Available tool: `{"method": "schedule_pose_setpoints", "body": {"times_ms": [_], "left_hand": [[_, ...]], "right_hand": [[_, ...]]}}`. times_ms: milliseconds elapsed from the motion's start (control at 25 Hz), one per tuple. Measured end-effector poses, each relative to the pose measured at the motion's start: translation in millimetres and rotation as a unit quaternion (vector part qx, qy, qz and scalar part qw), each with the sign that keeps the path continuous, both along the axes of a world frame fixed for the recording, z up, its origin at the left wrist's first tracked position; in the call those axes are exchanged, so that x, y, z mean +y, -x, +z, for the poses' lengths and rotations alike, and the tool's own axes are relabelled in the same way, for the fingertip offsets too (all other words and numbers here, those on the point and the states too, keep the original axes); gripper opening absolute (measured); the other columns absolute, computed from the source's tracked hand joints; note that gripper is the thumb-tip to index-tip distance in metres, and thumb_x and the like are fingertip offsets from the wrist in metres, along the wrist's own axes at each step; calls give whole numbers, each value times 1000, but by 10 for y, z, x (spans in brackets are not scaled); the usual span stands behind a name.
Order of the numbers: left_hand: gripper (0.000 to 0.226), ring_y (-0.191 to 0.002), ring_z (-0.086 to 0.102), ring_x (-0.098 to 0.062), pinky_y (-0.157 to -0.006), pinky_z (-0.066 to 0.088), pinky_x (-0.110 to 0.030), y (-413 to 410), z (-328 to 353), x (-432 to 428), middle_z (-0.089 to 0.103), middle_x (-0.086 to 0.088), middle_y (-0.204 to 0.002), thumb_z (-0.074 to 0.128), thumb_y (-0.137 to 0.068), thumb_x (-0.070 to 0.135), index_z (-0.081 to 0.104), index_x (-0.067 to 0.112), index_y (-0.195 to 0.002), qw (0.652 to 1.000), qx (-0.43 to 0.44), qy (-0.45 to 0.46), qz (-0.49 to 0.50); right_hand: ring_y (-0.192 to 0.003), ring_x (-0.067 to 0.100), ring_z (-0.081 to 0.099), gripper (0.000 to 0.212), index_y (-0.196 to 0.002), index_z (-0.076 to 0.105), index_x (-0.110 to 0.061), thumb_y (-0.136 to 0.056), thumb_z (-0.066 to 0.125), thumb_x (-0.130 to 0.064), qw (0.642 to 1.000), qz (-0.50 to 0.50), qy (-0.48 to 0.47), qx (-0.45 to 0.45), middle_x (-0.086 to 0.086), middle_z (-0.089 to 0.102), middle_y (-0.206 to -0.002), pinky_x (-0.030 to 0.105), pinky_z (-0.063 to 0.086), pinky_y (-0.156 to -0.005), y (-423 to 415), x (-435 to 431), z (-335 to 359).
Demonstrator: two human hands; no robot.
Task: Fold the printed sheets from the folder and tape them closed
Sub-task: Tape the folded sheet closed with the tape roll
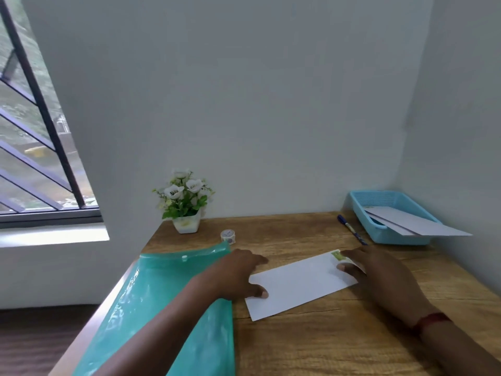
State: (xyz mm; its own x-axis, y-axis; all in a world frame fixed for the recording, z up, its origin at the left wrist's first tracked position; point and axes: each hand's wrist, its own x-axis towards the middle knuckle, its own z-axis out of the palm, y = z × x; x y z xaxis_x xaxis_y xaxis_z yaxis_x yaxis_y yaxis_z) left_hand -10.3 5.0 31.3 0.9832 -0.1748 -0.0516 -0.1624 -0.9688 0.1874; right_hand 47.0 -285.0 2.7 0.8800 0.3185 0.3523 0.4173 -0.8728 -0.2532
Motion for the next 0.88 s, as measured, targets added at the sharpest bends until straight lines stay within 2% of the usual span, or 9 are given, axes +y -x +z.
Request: {"method": "schedule_pose_setpoints", "body": {"times_ms": [80,120,160,240,360,480,680,880], "left_hand": [[76,-126,47,-19,-102,41,-32,35,-40,-60,51,-1,-141,66,-83,56,38,26,-147,1000,13,-26,9],[77,-127,46,-20,-102,40,-32,22,-47,-79,50,-2,-141,65,-83,58,38,24,-147,999,20,-36,13],[79,-127,46,-21,-101,40,-32,103,-135,1,49,-3,-141,66,-82,59,38,24,-147,999,35,-33,23],[82,-128,44,-22,-101,39,-33,144,-192,6,47,-5,-141,67,-80,60,36,23,-147,997,53,-33,42],[89,-128,44,-27,-102,40,-36,149,-176,-18,43,-9,-143,68,-77,64,34,24,-148,995,60,-40,66],[87,-129,43,-25,-102,40,-35,129,-116,-29,45,-8,-143,71,-76,61,38,19,-146,993,50,-37,96],[76,-118,50,-20,-98,46,-34,169,-106,-70,56,-4,-132,73,-74,61,52,15,-131,987,38,-7,154],[66,-113,55,-18,-93,48,-28,225,-74,-130,57,-3,-130,70,-81,55,56,13,-131,980,73,57,175]], "right_hand": [[-95,-2,56,35,-120,63,-40,-90,53,-55,996,12,-87,7,-17,65,-111,24,48,-84,345,143,37],[-92,-4,56,33,-118,63,-42,-89,54,-55,994,35,-100,16,-19,65,-106,22,48,-83,543,223,66],[-94,-5,55,32,-118,62,-43,-90,54,-55,994,66,-79,46,-21,64,-107,20,46,-83,751,410,43],[-108,-4,50,38,-127,54,-46,-91,50,-55,991,99,-21,85,-22,57,-121,19,43,-90,1005,618,-23],[-128,7,36,54,-139,42,-42,-91,35,-64,986,132,70,77,-15,43,-139,31,37,-101,1106,806,-152],[-130,15,35,67,-139,43,-38,-85,19,-70,982,137,114,69,-8,39,-141,38,33,-99,1110,896,-206],[-129,10,36,57,-133,48,-35,-91,28,-68,986,123,93,67,-13,39,-141,34,31,-100,1138,825,-185],[-134,3,35,81,-129,53,-37,-74,7,-74,988,124,53,72,-19,39,-146,30,30,-104,1106,750,-228]]}}
